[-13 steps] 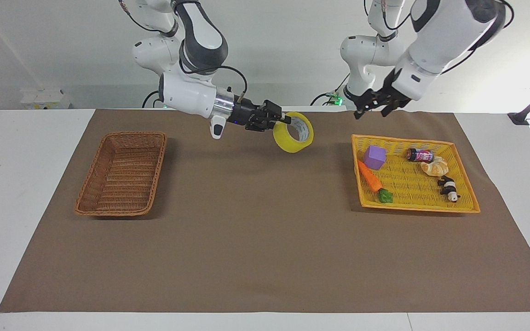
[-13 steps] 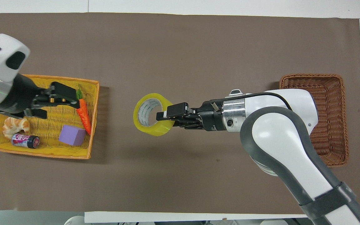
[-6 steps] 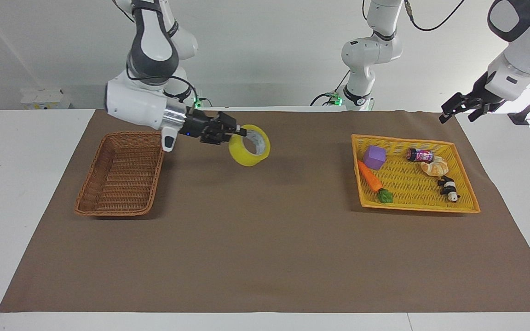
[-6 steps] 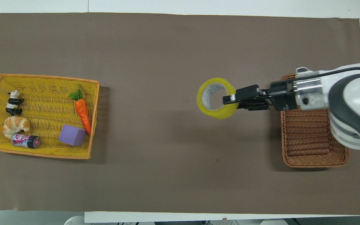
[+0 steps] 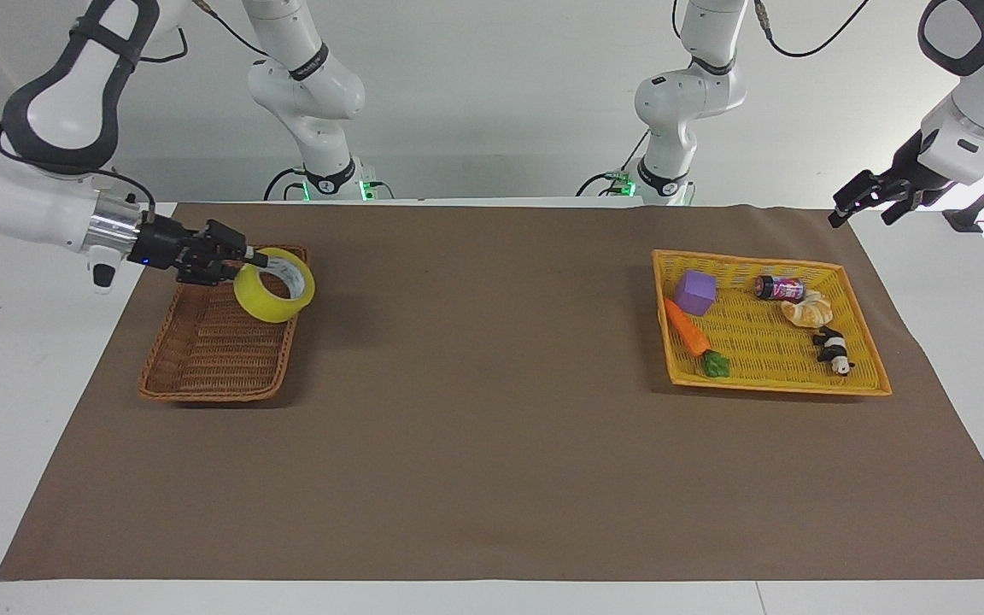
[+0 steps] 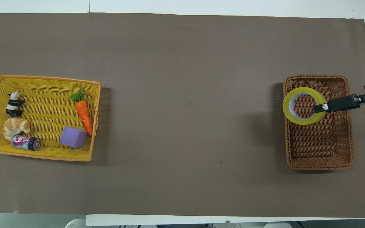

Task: Move tape to another basket
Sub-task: 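Carry the tape with the right gripper and lower it into the wicker basket, then open the right gripper and withdraw it from the tape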

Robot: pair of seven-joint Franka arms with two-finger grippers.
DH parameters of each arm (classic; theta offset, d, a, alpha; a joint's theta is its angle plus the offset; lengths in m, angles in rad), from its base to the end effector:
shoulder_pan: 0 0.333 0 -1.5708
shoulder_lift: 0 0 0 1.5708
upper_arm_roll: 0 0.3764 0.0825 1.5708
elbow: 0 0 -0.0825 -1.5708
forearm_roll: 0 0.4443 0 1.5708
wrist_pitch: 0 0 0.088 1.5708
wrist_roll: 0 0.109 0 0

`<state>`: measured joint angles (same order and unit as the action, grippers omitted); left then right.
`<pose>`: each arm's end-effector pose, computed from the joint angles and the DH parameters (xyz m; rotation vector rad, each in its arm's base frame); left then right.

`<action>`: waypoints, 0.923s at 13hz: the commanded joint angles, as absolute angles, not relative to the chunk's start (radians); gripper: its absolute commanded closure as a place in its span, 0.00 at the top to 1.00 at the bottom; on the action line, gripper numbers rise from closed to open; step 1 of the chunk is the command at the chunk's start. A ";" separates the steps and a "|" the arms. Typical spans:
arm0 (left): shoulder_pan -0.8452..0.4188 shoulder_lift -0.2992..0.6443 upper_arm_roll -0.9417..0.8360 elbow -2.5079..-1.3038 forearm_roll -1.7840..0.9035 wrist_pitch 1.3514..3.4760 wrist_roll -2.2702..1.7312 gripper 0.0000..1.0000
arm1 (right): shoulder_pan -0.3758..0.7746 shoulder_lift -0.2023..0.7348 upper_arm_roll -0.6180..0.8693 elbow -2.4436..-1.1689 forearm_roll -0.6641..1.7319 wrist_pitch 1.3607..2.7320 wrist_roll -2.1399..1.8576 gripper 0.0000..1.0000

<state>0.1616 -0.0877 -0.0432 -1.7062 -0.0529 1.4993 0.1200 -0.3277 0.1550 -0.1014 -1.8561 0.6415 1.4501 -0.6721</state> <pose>0.5682 0.0603 0.6578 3.0738 -0.0028 -0.1732 0.5791 -0.1838 0.4590 -2.3162 -0.1512 0.1631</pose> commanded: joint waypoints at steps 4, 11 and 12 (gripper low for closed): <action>0.103 -0.083 -0.038 -1.707 -0.037 1.532 0.118 1.00 | -0.436 0.293 -0.083 -1.830 0.523 1.427 -0.882 0.00; -0.035 0.000 0.008 -1.667 -0.023 1.528 0.117 1.00 | -0.433 0.291 -0.084 -1.913 0.492 1.500 -0.887 0.00; -0.037 0.008 0.008 -1.666 -0.021 1.525 0.117 1.00 | -0.433 0.291 -0.084 -1.914 0.489 1.506 -0.887 0.02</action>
<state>-0.0169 -0.0122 -0.0151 -1.6975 -0.0440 1.5312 0.1176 -0.4243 0.3098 -0.0950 -1.8974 0.5094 1.4948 -0.8724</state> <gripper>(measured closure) 0.000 0.458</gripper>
